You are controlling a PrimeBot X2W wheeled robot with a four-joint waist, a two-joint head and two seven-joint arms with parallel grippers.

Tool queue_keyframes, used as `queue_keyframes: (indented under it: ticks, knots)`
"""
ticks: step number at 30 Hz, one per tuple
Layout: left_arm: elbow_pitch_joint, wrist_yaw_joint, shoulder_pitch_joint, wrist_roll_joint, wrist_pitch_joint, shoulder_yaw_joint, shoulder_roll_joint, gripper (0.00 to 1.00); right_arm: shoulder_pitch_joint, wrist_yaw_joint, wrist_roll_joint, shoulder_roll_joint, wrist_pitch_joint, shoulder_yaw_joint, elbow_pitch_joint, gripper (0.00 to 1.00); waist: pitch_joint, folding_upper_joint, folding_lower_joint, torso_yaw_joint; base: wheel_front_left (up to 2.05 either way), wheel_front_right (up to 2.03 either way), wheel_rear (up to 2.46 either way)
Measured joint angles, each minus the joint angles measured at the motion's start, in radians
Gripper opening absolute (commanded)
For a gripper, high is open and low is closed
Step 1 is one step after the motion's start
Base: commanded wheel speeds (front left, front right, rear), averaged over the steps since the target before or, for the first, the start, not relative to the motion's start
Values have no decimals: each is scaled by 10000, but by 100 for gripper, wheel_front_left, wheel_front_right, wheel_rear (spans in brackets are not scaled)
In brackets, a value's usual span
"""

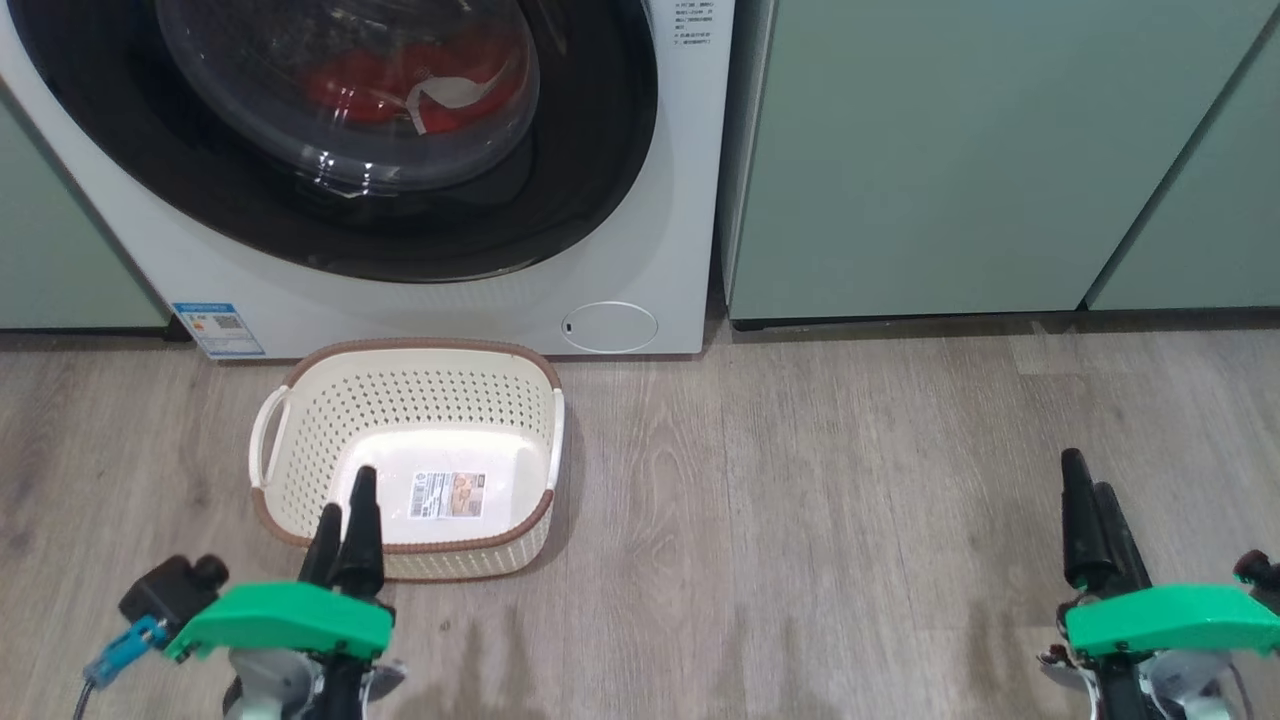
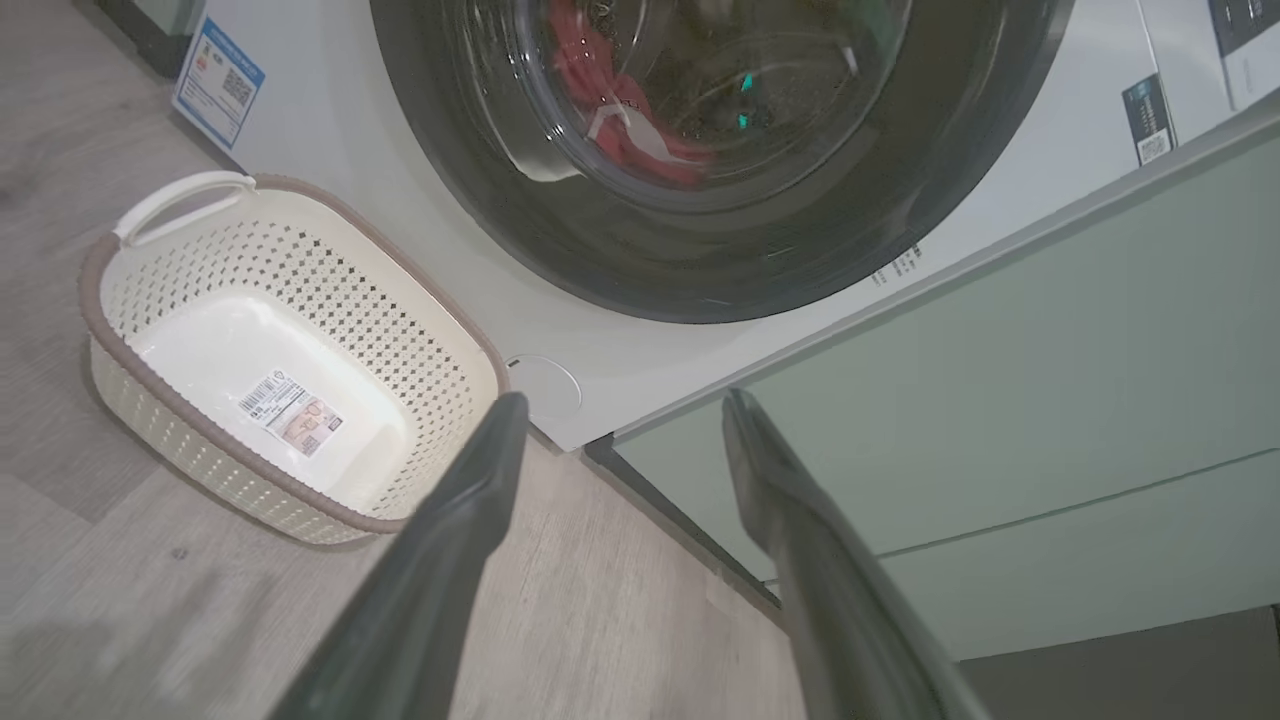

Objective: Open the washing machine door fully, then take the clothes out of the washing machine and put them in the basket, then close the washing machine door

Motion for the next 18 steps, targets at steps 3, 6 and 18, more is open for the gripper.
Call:
queue_keyframes:
  ticks: [3,6,18]
  knots:
    - [-130,140,-63,562,-82,-134,4,100,-31,0,-529,-4,-63,27,-73,100,12,0,0,-3,0,0,0]
    - [-203,303,-113,1012,-182,-174,8,100,-97,0,-1129,-12,-138,142,-146,100,16,0,0,-2,0,0,0]
    - [-332,989,-267,2784,-523,-570,242,100,-239,8,-3432,-40,-558,688,-268,100,27,0,0,-13,0,0,0]
